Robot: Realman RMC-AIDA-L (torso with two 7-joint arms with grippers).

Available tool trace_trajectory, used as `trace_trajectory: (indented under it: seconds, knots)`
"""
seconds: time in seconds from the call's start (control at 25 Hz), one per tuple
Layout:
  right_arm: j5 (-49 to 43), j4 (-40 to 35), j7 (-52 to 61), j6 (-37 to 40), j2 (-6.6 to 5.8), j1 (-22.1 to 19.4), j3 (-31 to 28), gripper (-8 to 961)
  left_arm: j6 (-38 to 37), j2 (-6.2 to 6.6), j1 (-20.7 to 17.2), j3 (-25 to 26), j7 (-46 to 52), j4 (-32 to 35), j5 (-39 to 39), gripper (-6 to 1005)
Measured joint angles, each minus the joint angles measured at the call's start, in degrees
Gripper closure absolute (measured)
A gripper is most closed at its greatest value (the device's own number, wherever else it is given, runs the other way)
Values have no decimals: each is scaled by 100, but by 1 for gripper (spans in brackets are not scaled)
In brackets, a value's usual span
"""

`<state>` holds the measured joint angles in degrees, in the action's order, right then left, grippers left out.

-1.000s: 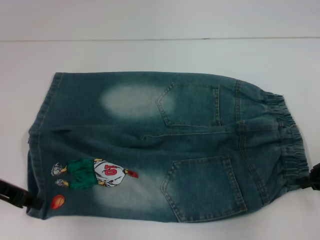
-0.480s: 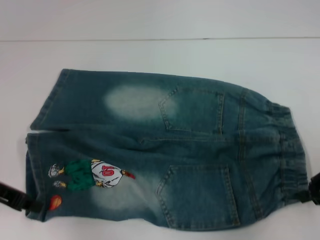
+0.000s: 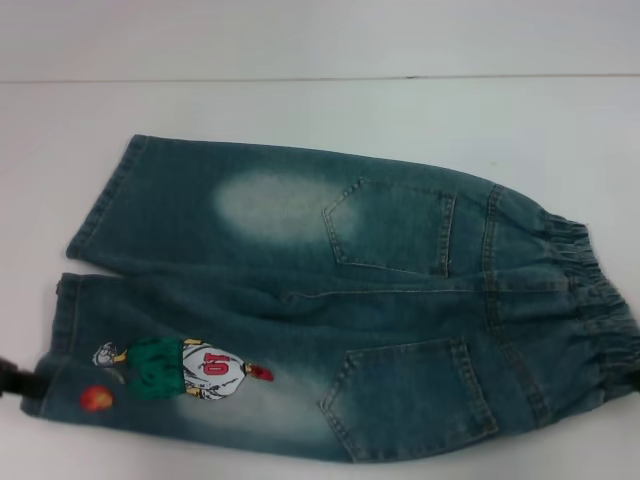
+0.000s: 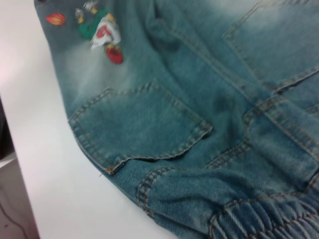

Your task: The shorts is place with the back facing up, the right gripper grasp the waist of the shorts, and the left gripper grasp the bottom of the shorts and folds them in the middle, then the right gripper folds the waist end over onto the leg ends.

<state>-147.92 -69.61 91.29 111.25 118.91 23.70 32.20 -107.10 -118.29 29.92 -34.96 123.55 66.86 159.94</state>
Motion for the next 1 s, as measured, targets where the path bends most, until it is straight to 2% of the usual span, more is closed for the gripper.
trace_trajectory:
  seconds: [0.24, 0.4, 0.64, 1.0]
  knots:
    - [364, -25, -226, 22, -46, 14, -616, 904, 284, 26, 256, 99, 0, 23, -235, 984]
    - [741, -103, -273, -45, -46, 13, -864, 903, 595, -3, 445, 62, -3, 0, -434, 984]
    - [1111, -111, -148, -526, 7, 53, -973, 903, 1073, -137, 710, 24, -87, -6, -624, 984]
    - [1260, -49, 540, -1466, 51, 156, -926, 903, 2105, -332, 880, -238, -118, -15, -775, 983]
